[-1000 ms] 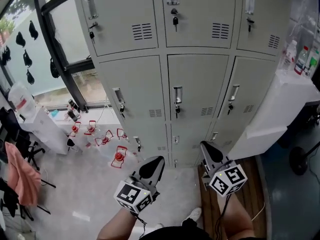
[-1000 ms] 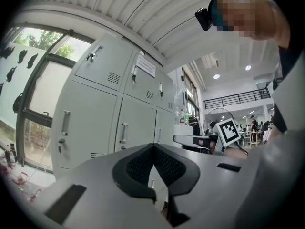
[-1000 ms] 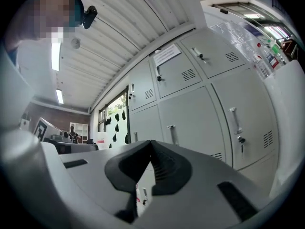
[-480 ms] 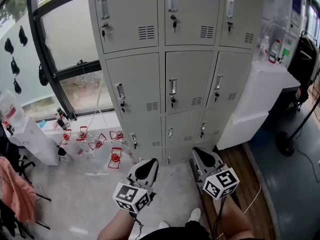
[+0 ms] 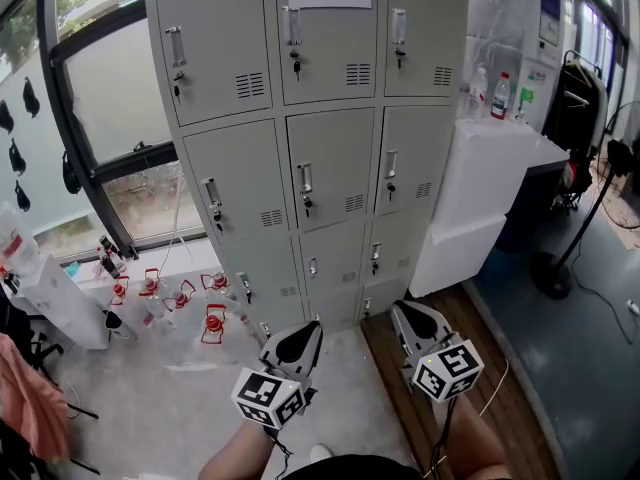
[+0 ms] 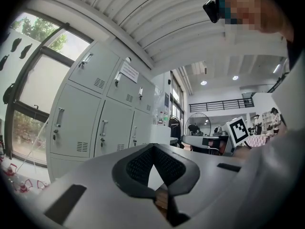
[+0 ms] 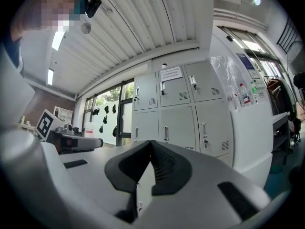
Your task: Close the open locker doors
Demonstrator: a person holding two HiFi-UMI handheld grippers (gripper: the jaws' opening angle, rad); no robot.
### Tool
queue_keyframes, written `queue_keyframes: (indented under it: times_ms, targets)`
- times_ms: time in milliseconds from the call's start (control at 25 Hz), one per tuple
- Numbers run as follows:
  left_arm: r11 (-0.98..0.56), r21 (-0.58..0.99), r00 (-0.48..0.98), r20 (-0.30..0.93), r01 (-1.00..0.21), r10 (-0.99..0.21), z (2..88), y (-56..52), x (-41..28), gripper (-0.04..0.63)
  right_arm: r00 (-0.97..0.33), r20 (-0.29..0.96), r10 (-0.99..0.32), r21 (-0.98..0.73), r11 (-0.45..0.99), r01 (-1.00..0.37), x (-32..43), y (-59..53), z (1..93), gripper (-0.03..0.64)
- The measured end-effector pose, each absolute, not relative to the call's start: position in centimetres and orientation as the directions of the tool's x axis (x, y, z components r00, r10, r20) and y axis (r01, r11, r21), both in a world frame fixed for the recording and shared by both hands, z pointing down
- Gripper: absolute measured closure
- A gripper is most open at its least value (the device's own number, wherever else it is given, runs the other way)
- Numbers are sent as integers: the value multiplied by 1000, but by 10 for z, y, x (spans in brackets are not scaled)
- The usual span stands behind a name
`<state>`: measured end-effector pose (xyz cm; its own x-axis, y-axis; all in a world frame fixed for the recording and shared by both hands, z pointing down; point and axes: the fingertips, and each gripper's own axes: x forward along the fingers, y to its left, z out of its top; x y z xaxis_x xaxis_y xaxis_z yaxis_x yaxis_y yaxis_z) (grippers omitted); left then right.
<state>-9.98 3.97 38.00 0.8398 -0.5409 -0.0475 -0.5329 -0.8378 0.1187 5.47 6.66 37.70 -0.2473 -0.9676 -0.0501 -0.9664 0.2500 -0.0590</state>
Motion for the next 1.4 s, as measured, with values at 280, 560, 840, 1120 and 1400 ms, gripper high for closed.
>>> queue_keyframes:
  times_ms: [280,560,840,1120,1400]
  targets:
    - [-804,122,809,-22,-581,-588,382,92,-60,580,-291,-46,-956,-87,294,-952,98,112,382,612]
    - [-757,98,761,-1,-646,-649,386,139,-44,580,-357,-65,-932,-116,362,-925,118,142,392,612]
    - [-716,94,719,-14,-691,-695,387,169,-49,580,-427,-85,-900,-106,434,-894,105,162,389,612]
    - [-702,101,704,-22,-705,-710,391,181,-53,580,-452,-85,-888,-102,459,-883,98,171,391,612]
    - [-695,106,696,-38,-711,-717,388,187,-57,580,-458,-88,-885,-96,465,-880,94,179,389,612]
